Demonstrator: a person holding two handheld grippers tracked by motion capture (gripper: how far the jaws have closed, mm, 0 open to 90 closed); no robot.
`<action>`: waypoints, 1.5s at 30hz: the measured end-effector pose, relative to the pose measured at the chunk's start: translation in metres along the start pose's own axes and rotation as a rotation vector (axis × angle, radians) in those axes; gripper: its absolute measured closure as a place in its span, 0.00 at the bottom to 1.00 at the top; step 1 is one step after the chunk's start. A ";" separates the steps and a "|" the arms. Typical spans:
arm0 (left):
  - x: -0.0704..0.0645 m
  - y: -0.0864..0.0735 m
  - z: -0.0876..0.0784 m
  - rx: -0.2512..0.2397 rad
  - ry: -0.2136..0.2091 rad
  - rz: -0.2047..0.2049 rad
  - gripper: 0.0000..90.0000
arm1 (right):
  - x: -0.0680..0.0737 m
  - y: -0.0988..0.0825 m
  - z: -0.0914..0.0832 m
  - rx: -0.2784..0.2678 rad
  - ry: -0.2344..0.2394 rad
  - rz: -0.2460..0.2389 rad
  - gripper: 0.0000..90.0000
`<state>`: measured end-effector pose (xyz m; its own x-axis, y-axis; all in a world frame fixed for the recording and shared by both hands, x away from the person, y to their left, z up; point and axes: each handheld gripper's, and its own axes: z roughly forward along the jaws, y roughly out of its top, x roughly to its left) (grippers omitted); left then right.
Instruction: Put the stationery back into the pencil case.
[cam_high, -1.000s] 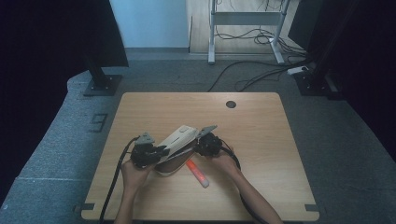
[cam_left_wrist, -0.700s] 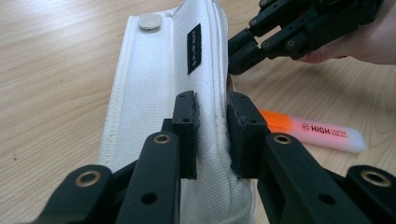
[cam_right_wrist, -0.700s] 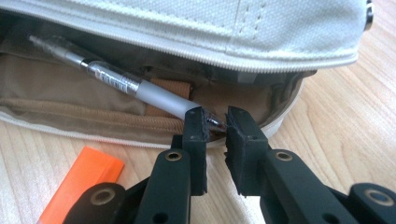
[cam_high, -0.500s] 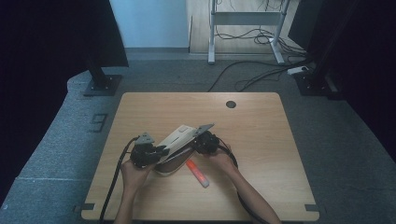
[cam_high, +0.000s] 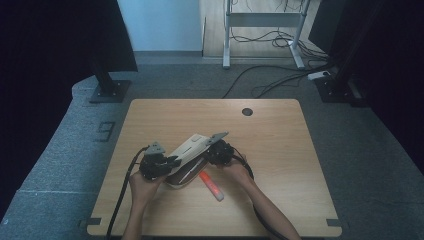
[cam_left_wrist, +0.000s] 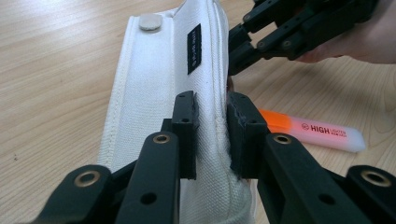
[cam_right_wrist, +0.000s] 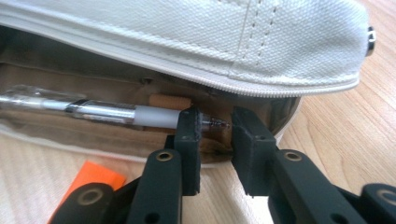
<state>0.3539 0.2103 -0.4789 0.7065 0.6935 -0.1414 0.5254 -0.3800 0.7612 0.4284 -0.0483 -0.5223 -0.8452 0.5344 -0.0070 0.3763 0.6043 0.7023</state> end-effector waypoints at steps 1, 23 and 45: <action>0.000 0.000 0.000 0.000 0.000 0.000 0.83 | 0.001 0.000 -0.002 0.000 0.003 0.003 0.73; 0.000 0.000 0.000 0.003 0.000 0.000 0.82 | 0.018 -0.017 -0.040 -0.037 0.033 0.024 0.44; -0.001 0.000 0.000 0.004 0.003 0.003 0.82 | 0.034 -0.044 -0.054 -0.061 0.055 0.054 0.37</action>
<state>0.3536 0.2098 -0.4792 0.7066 0.6941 -0.1375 0.5252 -0.3843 0.7593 0.3622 -0.0887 -0.5149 -0.8443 0.5312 0.0703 0.3999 0.5374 0.7425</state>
